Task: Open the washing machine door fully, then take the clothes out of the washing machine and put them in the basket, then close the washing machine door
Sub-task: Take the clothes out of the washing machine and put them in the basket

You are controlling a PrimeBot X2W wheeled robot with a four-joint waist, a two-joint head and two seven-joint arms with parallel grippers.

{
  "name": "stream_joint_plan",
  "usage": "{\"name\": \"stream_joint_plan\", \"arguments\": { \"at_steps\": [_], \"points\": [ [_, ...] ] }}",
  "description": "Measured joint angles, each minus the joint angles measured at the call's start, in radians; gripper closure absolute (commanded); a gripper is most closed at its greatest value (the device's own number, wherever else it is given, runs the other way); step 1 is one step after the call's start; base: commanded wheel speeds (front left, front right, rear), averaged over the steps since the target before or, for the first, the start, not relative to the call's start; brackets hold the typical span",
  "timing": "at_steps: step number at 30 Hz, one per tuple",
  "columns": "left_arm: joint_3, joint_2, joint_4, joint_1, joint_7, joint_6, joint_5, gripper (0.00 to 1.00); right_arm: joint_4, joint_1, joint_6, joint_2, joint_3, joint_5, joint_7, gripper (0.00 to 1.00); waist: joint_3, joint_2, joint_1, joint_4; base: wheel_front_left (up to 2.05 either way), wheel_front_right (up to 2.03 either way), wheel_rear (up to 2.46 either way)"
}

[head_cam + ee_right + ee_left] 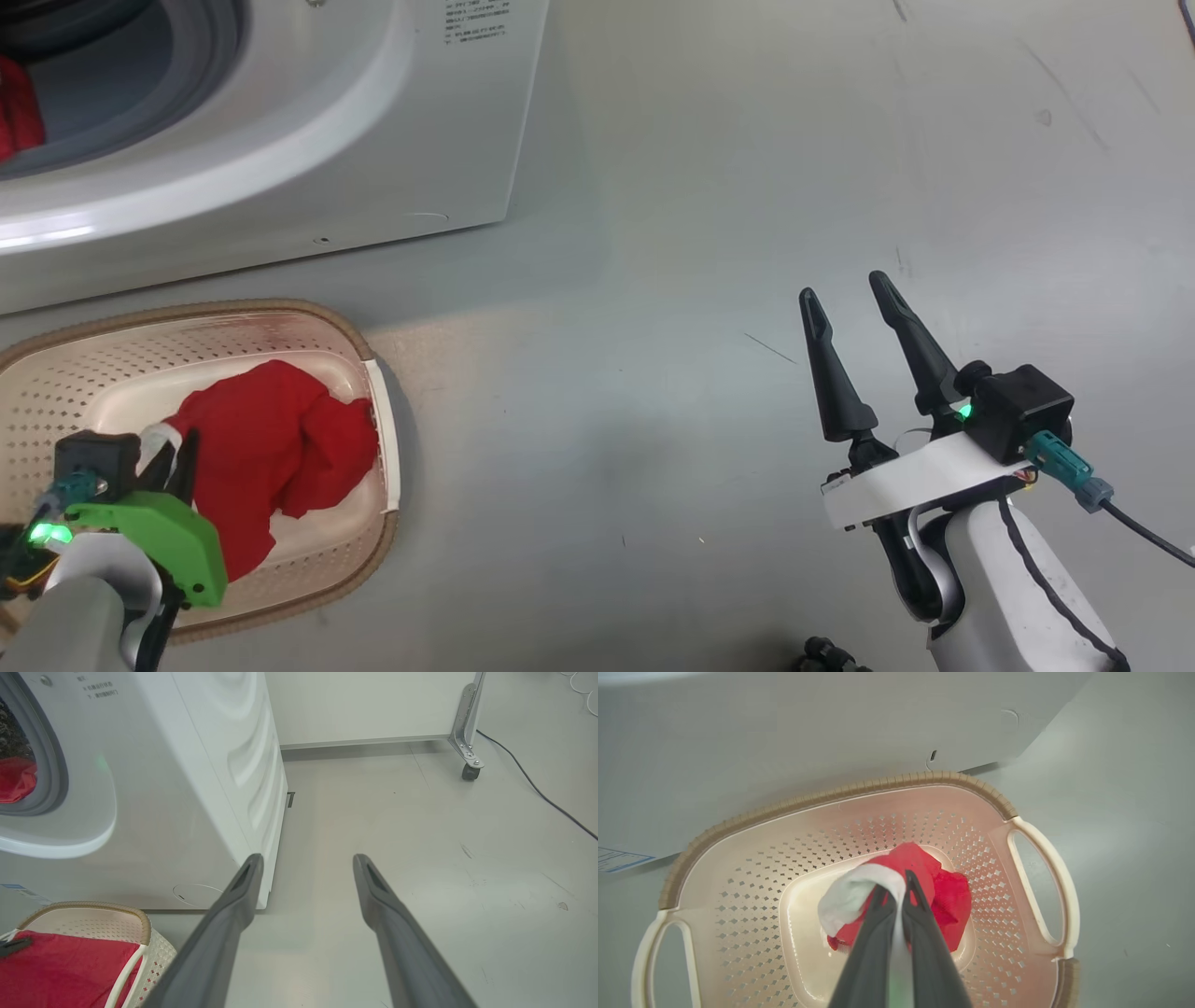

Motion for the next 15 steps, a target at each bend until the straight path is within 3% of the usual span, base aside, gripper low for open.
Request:
{"name": "stream_joint_plan", "arguments": {
  "at_steps": [8,9,10,11,12,15],
  "points": [
    [0.025,-0.007,0.086,-0.006,0.006,0.000,-0.042,1.00,0.002,-0.009,-0.002,0.004,0.001,0.002,0.000,0.00,0.022,0.0000,0.0000,-0.023,0.00,0.00,0.00],
    [0.026,-0.010,0.096,-0.012,0.006,0.000,-0.045,0.87,0.003,-0.009,-0.003,0.004,-0.001,0.002,0.000,0.00,0.021,0.0000,0.0000,-0.023,0.00,0.00,0.00],
    [0.027,-0.015,0.109,-0.019,0.007,0.000,-0.049,0.58,0.005,-0.009,-0.003,0.004,-0.003,0.002,0.000,0.00,0.019,0.0000,0.0000,-0.023,0.00,0.00,0.00],
    [0.026,-0.019,0.118,-0.025,0.007,0.000,-0.049,0.15,0.007,-0.009,-0.003,0.004,-0.004,0.002,0.000,0.00,0.016,0.0000,0.0000,-0.022,0.00,0.00,0.00],
    [0.026,-0.023,0.125,-0.028,0.007,0.000,-0.049,0.00,0.009,-0.009,-0.003,0.004,-0.004,0.002,0.000,0.00,0.013,0.0000,0.0000,-0.020,0.00,0.00,0.00],
    [0.026,-0.034,0.152,-0.036,0.006,0.000,-0.051,0.00,0.012,-0.009,-0.006,0.005,-0.006,0.002,0.000,0.00,0.002,0.0000,0.0000,-0.015,0.00,0.00,0.00]
  ]
}}
